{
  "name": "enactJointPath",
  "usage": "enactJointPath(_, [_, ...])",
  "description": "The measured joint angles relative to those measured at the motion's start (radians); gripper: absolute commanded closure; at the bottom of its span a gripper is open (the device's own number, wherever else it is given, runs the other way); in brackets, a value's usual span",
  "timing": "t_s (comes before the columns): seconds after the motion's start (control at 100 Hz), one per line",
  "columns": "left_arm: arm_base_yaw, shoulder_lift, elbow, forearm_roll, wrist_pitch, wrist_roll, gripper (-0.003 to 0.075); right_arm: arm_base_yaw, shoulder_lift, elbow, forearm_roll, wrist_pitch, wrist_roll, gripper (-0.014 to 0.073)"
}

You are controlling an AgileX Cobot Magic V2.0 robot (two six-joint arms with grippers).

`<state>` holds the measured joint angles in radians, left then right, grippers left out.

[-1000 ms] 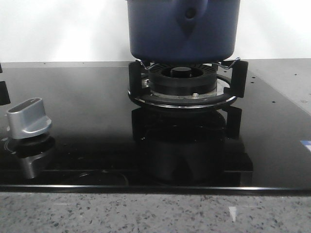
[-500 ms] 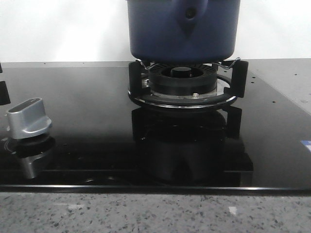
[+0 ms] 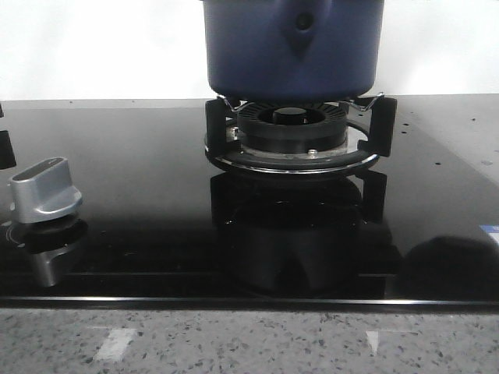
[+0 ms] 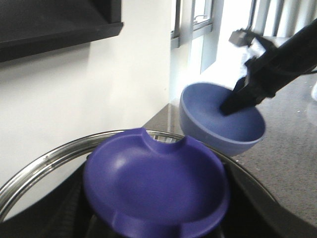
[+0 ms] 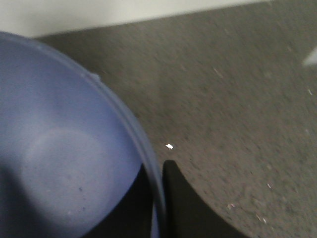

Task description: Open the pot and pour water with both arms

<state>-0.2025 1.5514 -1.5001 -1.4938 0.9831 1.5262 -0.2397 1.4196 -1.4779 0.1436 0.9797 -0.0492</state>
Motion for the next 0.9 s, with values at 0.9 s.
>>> enactJointPath(0.9, [-0.074,0.0,0.0,-0.006,-0.029,0.003,0.0397,-0.105,0.129,0.251,0.003,-0.061,0.003,0.0617])
